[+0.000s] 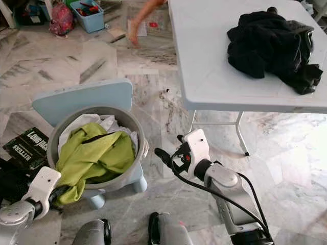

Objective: Hang hanger

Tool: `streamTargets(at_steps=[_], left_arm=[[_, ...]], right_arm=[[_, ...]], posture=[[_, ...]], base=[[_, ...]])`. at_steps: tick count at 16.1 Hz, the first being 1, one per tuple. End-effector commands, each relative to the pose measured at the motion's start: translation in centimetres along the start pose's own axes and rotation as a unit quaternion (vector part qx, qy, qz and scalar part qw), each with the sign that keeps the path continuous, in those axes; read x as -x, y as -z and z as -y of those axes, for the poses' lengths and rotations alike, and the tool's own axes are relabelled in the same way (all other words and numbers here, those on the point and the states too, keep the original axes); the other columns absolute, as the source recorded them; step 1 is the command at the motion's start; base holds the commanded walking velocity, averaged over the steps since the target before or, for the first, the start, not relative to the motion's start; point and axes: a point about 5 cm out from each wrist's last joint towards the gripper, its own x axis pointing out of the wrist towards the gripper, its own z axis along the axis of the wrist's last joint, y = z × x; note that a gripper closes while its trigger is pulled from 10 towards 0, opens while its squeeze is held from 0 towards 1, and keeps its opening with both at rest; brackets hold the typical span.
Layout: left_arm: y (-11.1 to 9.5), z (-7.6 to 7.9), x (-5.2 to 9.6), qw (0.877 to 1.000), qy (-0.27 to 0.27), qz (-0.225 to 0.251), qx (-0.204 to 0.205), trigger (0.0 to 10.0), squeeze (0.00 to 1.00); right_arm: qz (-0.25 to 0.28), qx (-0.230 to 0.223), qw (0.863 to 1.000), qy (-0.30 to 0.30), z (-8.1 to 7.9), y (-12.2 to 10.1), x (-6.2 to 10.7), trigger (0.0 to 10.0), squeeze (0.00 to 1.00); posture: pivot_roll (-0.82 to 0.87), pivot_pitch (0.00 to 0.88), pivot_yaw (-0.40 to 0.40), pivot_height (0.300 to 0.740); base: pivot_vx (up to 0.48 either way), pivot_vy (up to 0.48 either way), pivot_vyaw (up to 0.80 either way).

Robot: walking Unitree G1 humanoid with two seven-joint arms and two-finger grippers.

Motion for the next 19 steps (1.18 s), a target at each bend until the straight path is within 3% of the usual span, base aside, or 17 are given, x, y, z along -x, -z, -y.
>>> streamTargets(at_steps=[1, 4, 6, 8, 9, 10, 11, 15, 17, 19], left_arm=[[1.5, 0.0, 0.5, 0.999, 0.013, -0.043, -0.025, 10.0, 1.00], [2.1, -1.2, 1.3, 0.993, 0.023, -0.084, -0.076, 10.0, 1.00], [2.1, -2.7, 1.7, 0.991, 0.001, -0.095, -0.094, 10.0, 1.00], [1.3, -4.2, 1.7, 0.993, -0.046, -0.075, -0.084, 10.0, 1.00], [0.1, -5.9, 1.8, 0.988, -0.108, -0.050, -0.101, 10.0, 1.00], [-1.9, -7.3, 1.9, 0.983, -0.157, -0.007, -0.092, 10.0, 1.00], [-2.7, -7.8, 1.9, 0.981, -0.172, 0.009, -0.085, 10.0, 1.00], [-4.6, -7.7, 1.0, 0.983, -0.167, 0.042, -0.069, 10.0, 1.00], [-4.9, -7.0, 0.5, 0.986, -0.155, 0.054, -0.042, 10.0, 1.00], [-6.3, -6.3, -0.6, 0.988, -0.128, 0.083, 0.016, 10.0, 1.00]], right_arm=[[-0.007, 0.002, 1.000, 0.006, 0.2, 0.4, 0.1, 10.0, 0.00], [-0.005, 0.006, 1.000, 0.002, 0.1, 0.4, -0.2, 10.0, 0.00], [-0.004, 0.008, 1.000, 0.000, 0.2, 0.3, -0.4, 10.0, 0.00], [-0.003, 0.010, 1.000, 0.000, 0.2, 0.3, -0.5, 10.0, 0.00], [-0.002, 0.011, 1.000, -0.002, 0.1, 0.4, -0.6, 10.0, 0.00], [-0.002, 0.011, 1.000, -0.003, 0.0, 0.4, -0.6, 10.0, 0.00], [-0.002, 0.011, 1.000, -0.003, 0.0, 0.4, -0.6, 10.0, 0.00], [-0.002, 0.012, 1.000, -0.002, 0.2, 0.4, -0.7, 10.0, 0.00], [-0.002, 0.013, 1.000, 0.000, 0.2, 0.4, -0.7, 10.0, 0.00], [-0.002, 0.013, 1.000, -0.001, 0.1, 0.4, -0.7, 10.0, 0.00]], posture=[[-0.04, 0.144, -0.094, 0.740], [-0.03, 0.141, -0.098, 0.740], [-0.02, 0.140, -0.099, 0.740], [-0.02, 0.140, -0.099, 0.740], [-0.02, 0.140, -0.099, 0.740], [-0.02, 0.141, -0.098, 0.740], [-0.02, 0.141, -0.098, 0.740], [-0.02, 0.139, -0.096, 0.740], [-0.02, 0.139, -0.096, 0.740], [-0.02, 0.141, -0.101, 0.740]], base=[[0.000, 0.000, 0.00], [0.000, 0.000, 0.00], [0.000, 0.000, 0.00], [0.000, 0.000, 0.00], [0.000, 0.000, 0.00], [0.000, 0.000, 0.00], [0.000, 0.000, 0.00], [0.000, 0.000, 0.00], [0.000, 0.000, 0.00], [0.000, 0.000, 0.00]])
